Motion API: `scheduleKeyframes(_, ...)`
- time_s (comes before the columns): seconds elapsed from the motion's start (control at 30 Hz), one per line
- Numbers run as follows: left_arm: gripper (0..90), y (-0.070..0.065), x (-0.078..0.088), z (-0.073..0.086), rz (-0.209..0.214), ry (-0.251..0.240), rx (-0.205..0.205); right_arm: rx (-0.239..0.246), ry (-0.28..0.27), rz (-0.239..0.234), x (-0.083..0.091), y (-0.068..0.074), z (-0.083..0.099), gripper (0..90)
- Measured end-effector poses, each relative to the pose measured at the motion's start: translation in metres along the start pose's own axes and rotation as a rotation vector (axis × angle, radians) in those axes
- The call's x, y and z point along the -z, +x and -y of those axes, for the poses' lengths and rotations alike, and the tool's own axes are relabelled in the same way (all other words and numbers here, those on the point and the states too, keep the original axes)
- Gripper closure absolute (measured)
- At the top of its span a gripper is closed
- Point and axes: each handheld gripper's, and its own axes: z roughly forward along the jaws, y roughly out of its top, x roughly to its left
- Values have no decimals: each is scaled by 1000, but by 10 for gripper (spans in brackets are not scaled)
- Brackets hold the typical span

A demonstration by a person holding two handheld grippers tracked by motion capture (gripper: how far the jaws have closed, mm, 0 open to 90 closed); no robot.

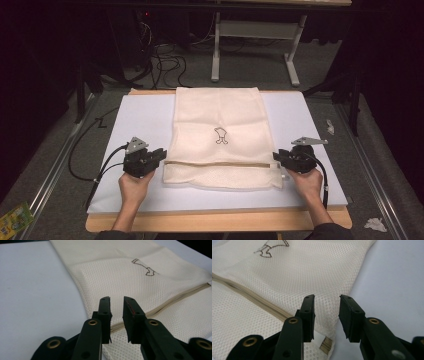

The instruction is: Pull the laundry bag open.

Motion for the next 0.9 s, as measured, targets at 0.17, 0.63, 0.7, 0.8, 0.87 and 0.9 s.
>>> scheduleKeyframes(0.17, 703, 3, 11, 2, -11, -40, 10, 0, -59, 0, 14, 2, 1, 644)
scheduleKeyframes(0.63, 647, 17, 28, 11, -58, -76, 37, -66, -163, 22, 40, -17, 18, 633)
scheduleKeyframes(0.7, 642, 18, 29, 13, -72, -73, 34, -77, -173, 28, 42, -22, 22, 633)
scheduleKeyframes(0.8, 637, 20, 30, 13, -80, -74, 32, -92, -185, 37, 44, -28, 26, 634)
scheduleKeyframes(0.87, 635, 21, 30, 13, -80, -79, 38, -104, -193, 38, 45, -30, 28, 635)
scheduleKeyframes(0.9, 634, 21, 30, 13, -82, -79, 40, -106, -197, 39, 46, -32, 29, 635)
